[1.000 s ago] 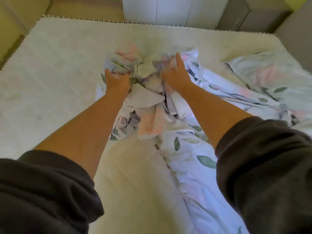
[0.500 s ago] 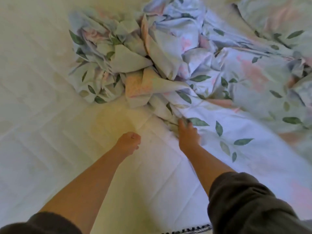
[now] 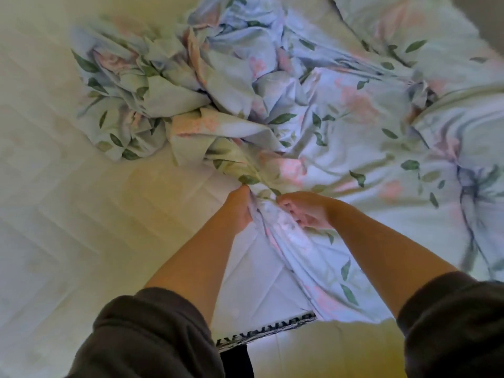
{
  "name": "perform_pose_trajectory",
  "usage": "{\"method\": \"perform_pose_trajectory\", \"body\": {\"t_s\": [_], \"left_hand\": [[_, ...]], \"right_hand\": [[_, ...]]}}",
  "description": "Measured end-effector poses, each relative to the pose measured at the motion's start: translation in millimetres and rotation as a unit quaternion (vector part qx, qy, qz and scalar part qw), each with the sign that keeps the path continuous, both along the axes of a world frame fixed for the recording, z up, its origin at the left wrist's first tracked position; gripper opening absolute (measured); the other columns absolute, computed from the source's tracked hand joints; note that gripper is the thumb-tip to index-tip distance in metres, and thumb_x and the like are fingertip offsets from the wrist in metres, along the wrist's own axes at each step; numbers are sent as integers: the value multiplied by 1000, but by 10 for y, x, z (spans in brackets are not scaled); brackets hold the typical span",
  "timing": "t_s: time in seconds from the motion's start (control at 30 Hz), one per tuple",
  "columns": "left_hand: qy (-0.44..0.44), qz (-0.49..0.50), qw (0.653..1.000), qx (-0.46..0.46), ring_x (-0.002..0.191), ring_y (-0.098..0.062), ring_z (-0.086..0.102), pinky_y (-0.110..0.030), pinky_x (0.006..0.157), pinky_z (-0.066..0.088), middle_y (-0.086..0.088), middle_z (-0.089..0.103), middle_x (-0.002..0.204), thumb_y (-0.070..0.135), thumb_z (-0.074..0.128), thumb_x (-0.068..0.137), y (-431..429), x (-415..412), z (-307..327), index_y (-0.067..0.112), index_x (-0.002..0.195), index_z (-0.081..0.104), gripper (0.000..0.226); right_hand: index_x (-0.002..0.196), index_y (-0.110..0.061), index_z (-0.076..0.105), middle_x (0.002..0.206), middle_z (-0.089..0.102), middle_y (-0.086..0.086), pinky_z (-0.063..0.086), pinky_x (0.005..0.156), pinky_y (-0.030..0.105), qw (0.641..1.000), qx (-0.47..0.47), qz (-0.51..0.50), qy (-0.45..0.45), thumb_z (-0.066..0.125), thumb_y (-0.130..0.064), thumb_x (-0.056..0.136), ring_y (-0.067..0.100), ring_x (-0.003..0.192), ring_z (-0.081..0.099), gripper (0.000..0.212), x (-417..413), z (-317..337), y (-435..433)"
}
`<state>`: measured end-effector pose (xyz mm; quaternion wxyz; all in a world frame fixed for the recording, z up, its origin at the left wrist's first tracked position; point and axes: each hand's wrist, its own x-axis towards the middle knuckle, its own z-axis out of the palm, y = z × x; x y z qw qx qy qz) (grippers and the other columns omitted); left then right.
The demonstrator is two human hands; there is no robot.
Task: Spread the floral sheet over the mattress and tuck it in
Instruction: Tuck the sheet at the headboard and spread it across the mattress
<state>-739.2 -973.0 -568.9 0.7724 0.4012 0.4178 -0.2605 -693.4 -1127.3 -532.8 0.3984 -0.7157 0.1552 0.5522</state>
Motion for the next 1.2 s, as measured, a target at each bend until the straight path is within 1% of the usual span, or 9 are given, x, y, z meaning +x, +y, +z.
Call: {"method": "perform_pose_trajectory", "body": {"t_s": [0.13,0.23,0.33,0.47,0.63,0.77,0.87,1.03,1.2], "left_hand": [[10,-16,985,171,93,-28,60,-43,94,51,-16,65,100,14,51,94,101,-95,-15,7,101,61,14],[24,-94,921,378,88,-35,64,-48,84,54,-23,67,98,35,41,98,379,-422,-160,1,99,66,42],[73,53,958,272,88,-33,62,-43,82,54,-20,64,101,38,45,98,697,-740,-246,5,94,63,38],[-3,223,974,31,112,-29,57,-45,94,48,-10,60,123,25,44,100,1043,-1079,-248,11,126,55,32],[-27,160,987,24,91,-31,62,-35,55,56,-19,62,114,14,50,94,1213,-1424,-30,3,120,59,30],[-38,97,994,-37,97,-26,66,-34,70,57,-14,63,123,23,50,95,1221,-1763,190,7,130,56,39],[-3,106,986,-132,103,-29,65,-39,78,54,-13,65,121,46,42,95,1311,-1956,283,14,125,61,48],[-91,231,958,-141,125,-31,52,-50,108,36,-12,56,134,25,35,96,1569,-1980,239,11,133,53,44],[-111,243,956,-121,107,-28,65,-39,89,52,-11,67,119,27,42,88,1765,-1937,232,10,115,67,40]], "right_hand": [[62,-20,34,63,29,1,23,52,26,990,-21,11,-136,49,-10,87,14,58,23,31,-78,58,-17],[59,-10,45,60,36,1,25,47,21,980,-2,32,-195,53,-11,90,11,54,29,32,-301,34,104],[71,-17,54,66,49,-4,33,54,23,964,-37,23,-262,57,-22,89,12,60,43,19,-548,-97,256],[87,-18,60,85,65,1,51,73,30,959,-62,83,-265,61,-31,88,20,80,61,14,-922,-210,436],[136,-25,41,133,49,4,44,100,44,898,-62,298,-317,73,-49,74,24,118,50,74,-1488,-216,794],[147,-29,17,155,19,6,29,110,49,818,-139,381,-409,72,-56,68,30,140,25,100,-1891,-209,1139],[146,-29,23,155,21,2,31,109,49,844,-106,391,-353,70,-55,73,30,137,31,91,-2002,-219,1167],[149,-28,27,150,38,3,39,103,42,863,-71,412,-284,39,-28,101,29,131,44,49,-2073,-115,988],[152,-34,13,157,26,0,29,112,42,880,-83,408,-227,28,-41,103,26,141,31,52,-2145,-108,941]]}}
